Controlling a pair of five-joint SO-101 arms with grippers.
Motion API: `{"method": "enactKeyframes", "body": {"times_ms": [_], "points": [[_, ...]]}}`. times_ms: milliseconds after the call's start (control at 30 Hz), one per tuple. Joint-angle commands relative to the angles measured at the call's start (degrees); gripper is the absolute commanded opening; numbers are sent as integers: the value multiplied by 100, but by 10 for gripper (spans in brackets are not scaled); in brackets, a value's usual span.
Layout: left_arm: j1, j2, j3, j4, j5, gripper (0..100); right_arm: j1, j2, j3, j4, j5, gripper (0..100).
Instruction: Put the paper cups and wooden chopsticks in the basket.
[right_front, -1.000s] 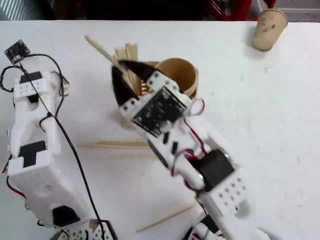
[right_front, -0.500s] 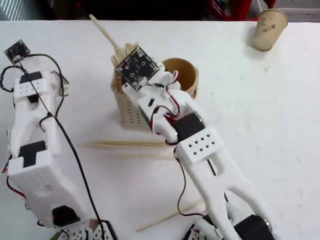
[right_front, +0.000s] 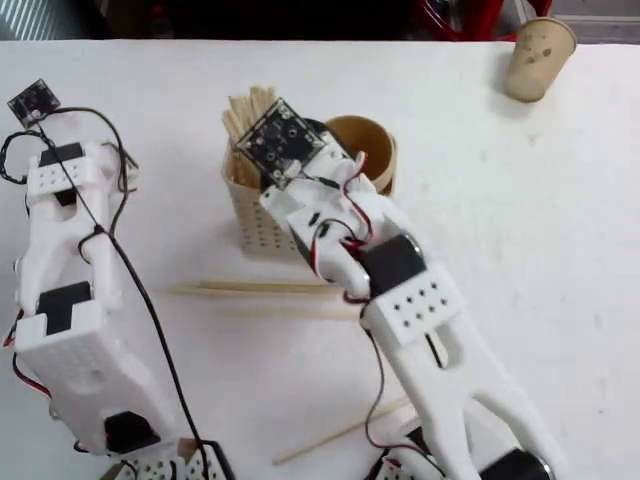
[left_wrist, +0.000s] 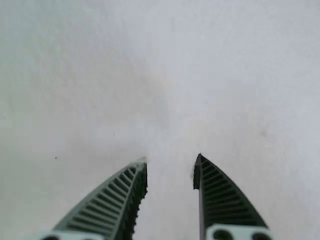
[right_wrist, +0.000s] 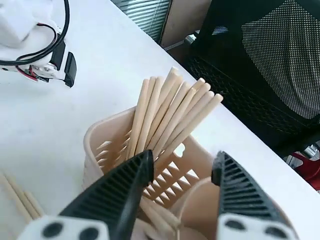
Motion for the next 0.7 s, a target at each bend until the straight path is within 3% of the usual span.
{"method": "enactKeyframes", "body": {"times_ms": [0,200,467,667], "points": [[-66,-22,-53,-123,18,169,-75,-1007,-176,1130,9,191],[-66,-22,-53,-123,18,169,-453,-1560,826,1895,193,192],[-66,-22,-53,-123,18,169,-1138,-1578,2664,1736,1143,191],[-66,-22,-53,-123,18,169,-1429,-1587,3727,1437,1116,191]]}}
